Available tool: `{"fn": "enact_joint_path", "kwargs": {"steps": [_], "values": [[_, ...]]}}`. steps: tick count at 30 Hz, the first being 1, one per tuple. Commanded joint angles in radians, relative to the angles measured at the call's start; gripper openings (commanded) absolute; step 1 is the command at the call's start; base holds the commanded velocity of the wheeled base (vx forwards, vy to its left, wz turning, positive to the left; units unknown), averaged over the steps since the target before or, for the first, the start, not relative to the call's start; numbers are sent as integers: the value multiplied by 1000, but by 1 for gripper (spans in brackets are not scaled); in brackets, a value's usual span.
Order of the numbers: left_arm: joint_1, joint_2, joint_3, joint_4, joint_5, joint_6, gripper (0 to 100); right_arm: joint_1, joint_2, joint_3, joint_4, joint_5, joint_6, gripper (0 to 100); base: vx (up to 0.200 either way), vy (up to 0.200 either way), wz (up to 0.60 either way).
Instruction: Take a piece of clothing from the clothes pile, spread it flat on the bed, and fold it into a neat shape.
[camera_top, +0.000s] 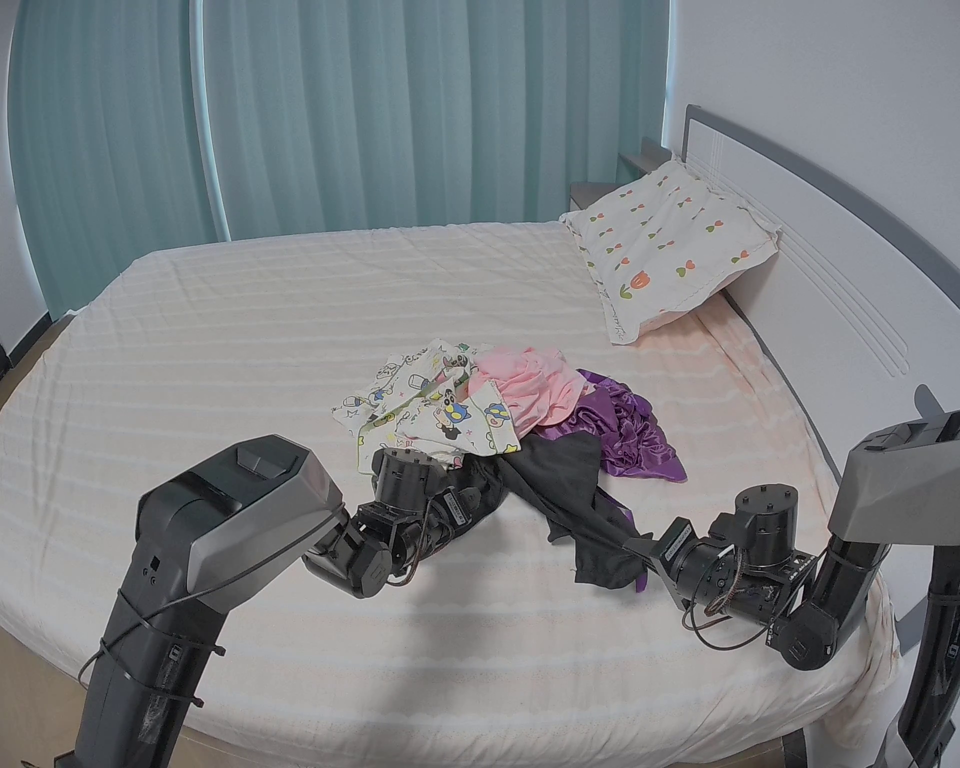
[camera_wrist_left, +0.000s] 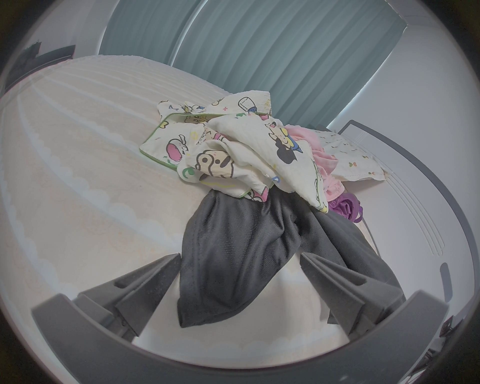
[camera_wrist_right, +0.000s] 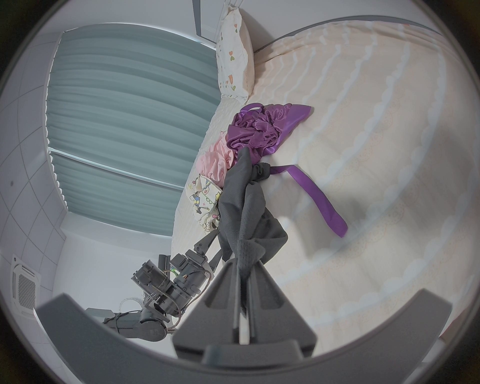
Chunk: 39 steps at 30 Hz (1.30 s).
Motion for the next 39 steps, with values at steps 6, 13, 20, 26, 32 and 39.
{"fn": "enact_joint_path", "kwargs": {"steps": [6,13,20,26,32,39], "values": [[-6,36,-84,69,-4,5,100,1,-3,2,0,-1,-1,0,0,0,0],[-6,28,-111,179,26,3,0,1,-4,8,-2,-1,-1,0,0,0,0],[2,-150,73,166,55,-101,0,4,-31,28,-34,-1,-4,0,0,0,0],[-30,-512,307,152,44,-186,0,47,-107,106,-181,0,-66,0,0,0,0],[-121,-827,447,143,53,-184,0,54,-345,109,-198,0,-178,0,0,0,0],[-145,-1089,544,104,65,-179,0,45,-669,18,-129,25,-211,0,0,0,0]]}}
